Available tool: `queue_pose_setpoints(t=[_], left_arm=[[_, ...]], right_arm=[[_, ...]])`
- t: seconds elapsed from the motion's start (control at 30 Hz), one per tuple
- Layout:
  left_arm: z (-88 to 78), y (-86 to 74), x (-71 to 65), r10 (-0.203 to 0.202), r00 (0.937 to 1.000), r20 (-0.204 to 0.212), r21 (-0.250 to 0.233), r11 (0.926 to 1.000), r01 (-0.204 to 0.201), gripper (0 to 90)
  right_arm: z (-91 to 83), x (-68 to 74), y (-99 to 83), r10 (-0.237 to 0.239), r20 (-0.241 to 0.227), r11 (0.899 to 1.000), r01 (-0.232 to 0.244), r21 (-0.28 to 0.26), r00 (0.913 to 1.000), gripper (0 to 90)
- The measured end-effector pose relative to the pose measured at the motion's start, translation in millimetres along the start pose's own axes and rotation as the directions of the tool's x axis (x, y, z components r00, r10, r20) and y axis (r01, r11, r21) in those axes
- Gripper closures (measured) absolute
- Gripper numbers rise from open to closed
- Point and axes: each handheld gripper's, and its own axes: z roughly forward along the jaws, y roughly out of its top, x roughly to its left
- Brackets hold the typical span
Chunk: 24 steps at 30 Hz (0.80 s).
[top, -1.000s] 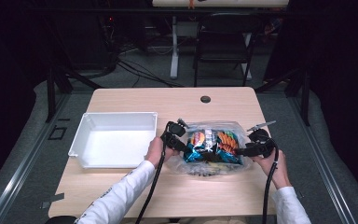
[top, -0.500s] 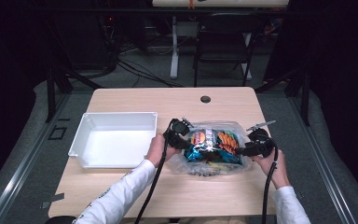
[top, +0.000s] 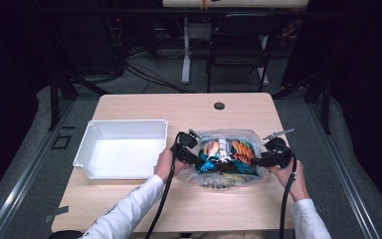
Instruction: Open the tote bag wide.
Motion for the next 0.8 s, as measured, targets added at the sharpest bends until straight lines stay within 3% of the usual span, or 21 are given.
queue_pose_setpoints(t=[0.03, 0.1, 0.17, 0.33, 0.57, 0.63, 0.8], left_arm=[[-0.1, -0.1, 0.6, -0.004, 0.9999, -0.015, -0.001, 1.0000, 0.004, 70.1], [0.1, -1.3, 3.9, -0.012, 0.9999, -0.009, 0.004, 0.9999, 0.012, 68.4], [1.2, -3.1, 6.6, -0.038, 0.9991, 0.018, 0.000, 0.9993, 0.038, 67.8], [5.2, -3.1, 9.2, -0.046, 0.9961, 0.075, 0.003, 0.9990, 0.046, 77.8], [14.9, -1.9, 12.6, -0.046, 0.9949, 0.089, 0.029, 0.9986, 0.043, 82.4], [17.4, -1.6, 10.2, -0.030, 0.9968, 0.075, 0.034, 0.9991, 0.027, 89.3], [12.7, 3.9, 1.2, 0.029, 0.9990, 0.035, 0.029, 0.9992, -0.030, 90.0]], right_arm=[[0.1, 0.1, -0.1, 0.001, 0.003, 1.000, -0.001, 0.000, 1.0000, 47.7], [1.0, 1.1, -0.4, 0.009, -0.001, 1.000, -0.009, -0.009, 1.0000, 47.8], [0.9, 1.3, -0.3, 0.006, -0.001, 1.000, -0.006, -0.008, 1.0000, 47.8], [1.8, 0.9, 0.1, 0.001, -0.010, 1.000, -0.001, -0.005, 1.0000, 48.0], [2.4, 1.1, -0.4, -0.005, -0.002, 1.000, 0.005, 0.003, 1.0000, 47.9], [1.9, 1.2, -0.3, -0.008, -0.001, 1.000, 0.008, 0.004, 1.0000, 47.9], [0.8, 1.7, -0.1, -0.006, -0.003, 1.000, 0.006, -0.006, 1.0000, 47.8]])
